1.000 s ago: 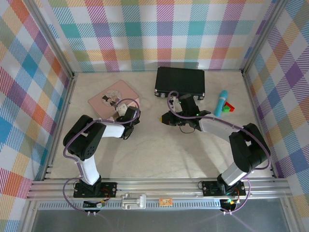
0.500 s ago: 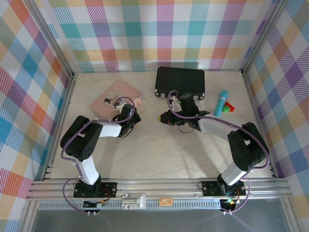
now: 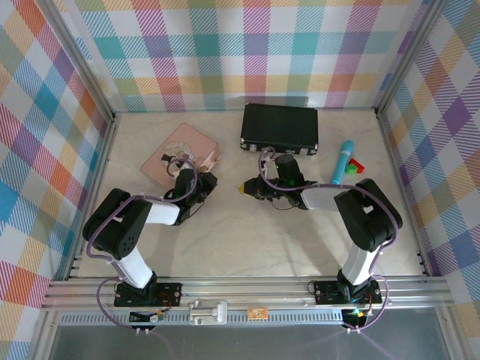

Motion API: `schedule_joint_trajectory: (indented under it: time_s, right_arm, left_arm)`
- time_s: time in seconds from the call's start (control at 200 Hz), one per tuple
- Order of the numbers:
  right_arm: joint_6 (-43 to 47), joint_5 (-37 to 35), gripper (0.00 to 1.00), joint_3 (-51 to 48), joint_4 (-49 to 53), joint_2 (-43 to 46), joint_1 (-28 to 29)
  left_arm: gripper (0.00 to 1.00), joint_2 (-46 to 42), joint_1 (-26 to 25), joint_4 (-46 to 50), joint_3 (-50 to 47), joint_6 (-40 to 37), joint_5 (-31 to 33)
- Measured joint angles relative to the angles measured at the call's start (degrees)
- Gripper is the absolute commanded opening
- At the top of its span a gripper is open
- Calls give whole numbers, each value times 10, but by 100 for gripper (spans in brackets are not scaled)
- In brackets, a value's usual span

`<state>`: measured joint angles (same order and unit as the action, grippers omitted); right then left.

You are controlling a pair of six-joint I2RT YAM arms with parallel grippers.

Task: Unlock the padlock with the key

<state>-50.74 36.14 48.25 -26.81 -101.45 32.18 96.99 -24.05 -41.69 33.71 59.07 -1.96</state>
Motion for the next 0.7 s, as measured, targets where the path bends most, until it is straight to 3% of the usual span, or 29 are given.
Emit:
schedule_joint_trajectory:
  time_s: [0.275, 0.7]
  right_arm:
    - [-98, -5, 0, -21, -144, -48, 25]
    - [-132, -32, 0, 3, -226, -82, 35]
  left_arm:
    - [0, 5, 3, -81, -6, 61, -29]
    - [0, 20, 14, -140, -6, 90, -56]
